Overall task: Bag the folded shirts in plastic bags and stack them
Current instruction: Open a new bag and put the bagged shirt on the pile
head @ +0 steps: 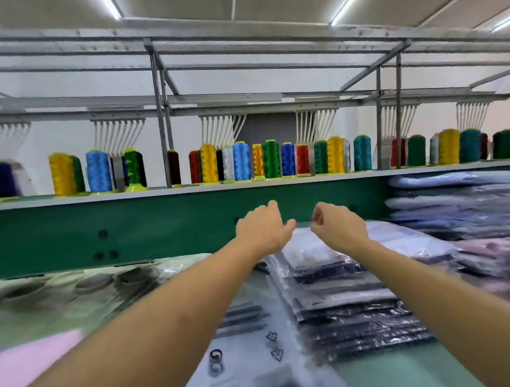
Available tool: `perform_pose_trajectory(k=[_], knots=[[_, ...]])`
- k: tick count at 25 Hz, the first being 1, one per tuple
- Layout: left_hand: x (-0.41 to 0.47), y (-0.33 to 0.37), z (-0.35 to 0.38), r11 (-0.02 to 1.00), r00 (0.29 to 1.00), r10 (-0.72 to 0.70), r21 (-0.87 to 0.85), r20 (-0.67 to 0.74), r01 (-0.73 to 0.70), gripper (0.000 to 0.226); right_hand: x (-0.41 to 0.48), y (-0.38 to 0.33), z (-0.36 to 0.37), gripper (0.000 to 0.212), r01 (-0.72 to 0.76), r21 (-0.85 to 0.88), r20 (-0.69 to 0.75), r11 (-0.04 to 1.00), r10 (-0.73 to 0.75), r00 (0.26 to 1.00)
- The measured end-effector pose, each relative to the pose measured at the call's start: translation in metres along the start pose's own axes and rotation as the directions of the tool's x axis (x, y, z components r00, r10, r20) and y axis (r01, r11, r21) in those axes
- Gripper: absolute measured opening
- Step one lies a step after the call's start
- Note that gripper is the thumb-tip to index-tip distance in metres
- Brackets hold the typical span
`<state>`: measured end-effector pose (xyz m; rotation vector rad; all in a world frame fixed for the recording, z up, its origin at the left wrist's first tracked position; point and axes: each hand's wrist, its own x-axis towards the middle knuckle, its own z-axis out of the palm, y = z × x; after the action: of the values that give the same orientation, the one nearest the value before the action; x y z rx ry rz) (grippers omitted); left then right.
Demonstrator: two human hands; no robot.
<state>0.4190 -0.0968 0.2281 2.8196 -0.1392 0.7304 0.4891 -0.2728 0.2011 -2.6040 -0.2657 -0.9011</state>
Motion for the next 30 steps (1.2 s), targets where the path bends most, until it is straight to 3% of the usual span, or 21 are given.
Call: perform_pose_trajectory(k=[5,9,15,18,20,23,25,30], knots=[[-0.064,-0.001,-0.033,0.990,0.960,0.072,-0.095,-0.271,-0.102,0.028,-0.054,-0.079,-0.024,0.017,0.213,0.248,-0.090,0.945,-0.197,0.976],[-0.134,-0.013,-0.027,0.980,0.953,0.032,-0.180,-0.303,-0.090,0.014,-0.119,-0.114,-0.025,0.009,0.285,0.306,-0.013,0.908,-0.296,0.955],[-0.215,-0.044,-0.002,0.987,0.988,0.018,-0.152,-0.154,-0.042,0.014,-0.200,-0.120,0.000,0.018,0.324,0.396,0.099,0.859,-0.391,0.915],[-0.237,-0.060,0.020,0.959,0.993,-0.046,-0.272,0.111,0.075,0.019,-0.225,-0.112,0.018,0.017,0.300,0.381,0.226,0.875,-0.402,0.887],[-0.250,-0.068,0.036,0.927,0.929,-0.111,-0.300,0.352,0.225,0.026,-0.239,-0.098,0.030,0.028,0.299,0.341,0.358,0.892,-0.417,0.835],[-0.271,-0.092,0.066,0.962,0.800,-0.177,-0.069,0.574,0.262,0.078,-0.251,-0.071,0.041,0.018,0.279,0.276,0.561,0.920,-0.390,0.730],[-0.280,-0.108,0.080,0.965,0.780,-0.218,0.010,0.586,0.262,0.099,-0.251,-0.054,0.045,0.009,0.237,0.252,0.605,0.938,-0.344,0.718],[-0.268,-0.133,0.096,0.967,0.844,-0.213,-0.020,0.492,0.256,0.092,-0.240,-0.027,0.055,0.031,-0.004,0.206,0.594,0.979,-0.121,0.795]])
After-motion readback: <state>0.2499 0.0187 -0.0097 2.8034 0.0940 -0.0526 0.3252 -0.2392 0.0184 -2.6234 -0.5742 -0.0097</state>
